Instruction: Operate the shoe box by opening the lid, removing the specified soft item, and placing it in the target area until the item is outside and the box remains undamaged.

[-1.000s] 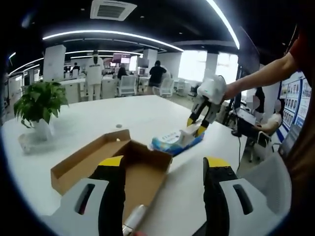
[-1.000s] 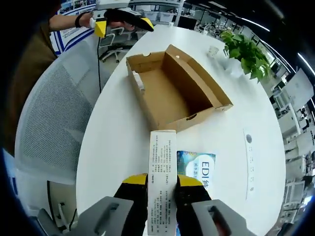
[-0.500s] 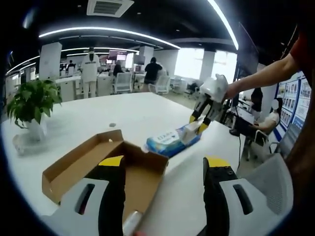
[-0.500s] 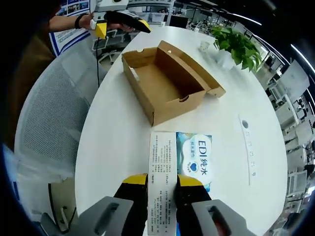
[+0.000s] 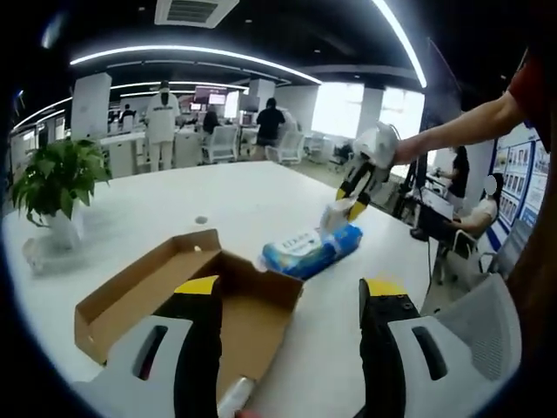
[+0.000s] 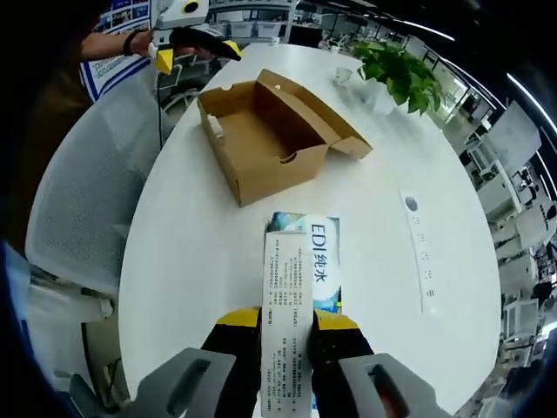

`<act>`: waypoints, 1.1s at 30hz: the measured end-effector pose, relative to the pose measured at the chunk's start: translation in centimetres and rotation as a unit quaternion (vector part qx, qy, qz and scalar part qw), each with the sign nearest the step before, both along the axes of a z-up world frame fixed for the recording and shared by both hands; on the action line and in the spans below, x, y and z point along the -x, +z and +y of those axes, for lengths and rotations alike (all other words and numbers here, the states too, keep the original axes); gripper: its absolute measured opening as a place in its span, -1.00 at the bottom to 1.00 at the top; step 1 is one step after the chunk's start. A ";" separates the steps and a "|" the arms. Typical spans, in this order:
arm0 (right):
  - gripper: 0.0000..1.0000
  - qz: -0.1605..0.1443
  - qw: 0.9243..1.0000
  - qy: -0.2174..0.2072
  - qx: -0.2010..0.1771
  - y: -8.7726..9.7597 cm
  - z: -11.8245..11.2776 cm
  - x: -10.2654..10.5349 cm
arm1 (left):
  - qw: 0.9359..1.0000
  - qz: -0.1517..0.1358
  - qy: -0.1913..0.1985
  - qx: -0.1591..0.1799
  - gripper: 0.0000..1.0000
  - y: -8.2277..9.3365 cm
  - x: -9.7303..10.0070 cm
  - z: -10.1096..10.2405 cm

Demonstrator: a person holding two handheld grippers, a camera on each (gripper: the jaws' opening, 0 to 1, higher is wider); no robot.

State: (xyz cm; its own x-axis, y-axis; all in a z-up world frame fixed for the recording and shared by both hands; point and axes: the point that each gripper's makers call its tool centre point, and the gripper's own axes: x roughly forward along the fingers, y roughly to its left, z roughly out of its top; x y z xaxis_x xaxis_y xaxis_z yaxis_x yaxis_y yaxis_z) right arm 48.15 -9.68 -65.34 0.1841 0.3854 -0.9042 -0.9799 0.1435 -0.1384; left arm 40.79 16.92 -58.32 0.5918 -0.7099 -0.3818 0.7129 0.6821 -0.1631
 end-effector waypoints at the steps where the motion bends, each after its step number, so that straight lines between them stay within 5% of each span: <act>1: -0.67 -0.002 1.000 -0.002 0.000 0.1 -0.3 -0.5 | 1.000 0.001 0.001 -0.002 0.27 -0.1 0.0 0.0; 17: -0.67 -0.007 1.000 -0.017 0.004 -0.8 -2.9 -5.0 | 0.999 0.008 0.027 -0.017 0.27 -0.4 0.0 1.6; 33: -0.67 0.007 0.999 -0.043 0.015 -4.2 -6.7 -9.1 | 0.998 0.017 0.059 -0.031 0.27 -0.7 0.4 3.6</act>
State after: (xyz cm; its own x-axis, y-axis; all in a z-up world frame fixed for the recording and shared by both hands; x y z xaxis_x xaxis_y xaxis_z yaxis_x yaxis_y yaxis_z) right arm 57.29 -16.36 -69.52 0.2016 0.3408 -0.9182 -0.9663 0.2223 -0.1297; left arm 40.37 20.51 -59.05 0.6565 -0.6097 -0.4440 0.6212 0.7710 -0.1402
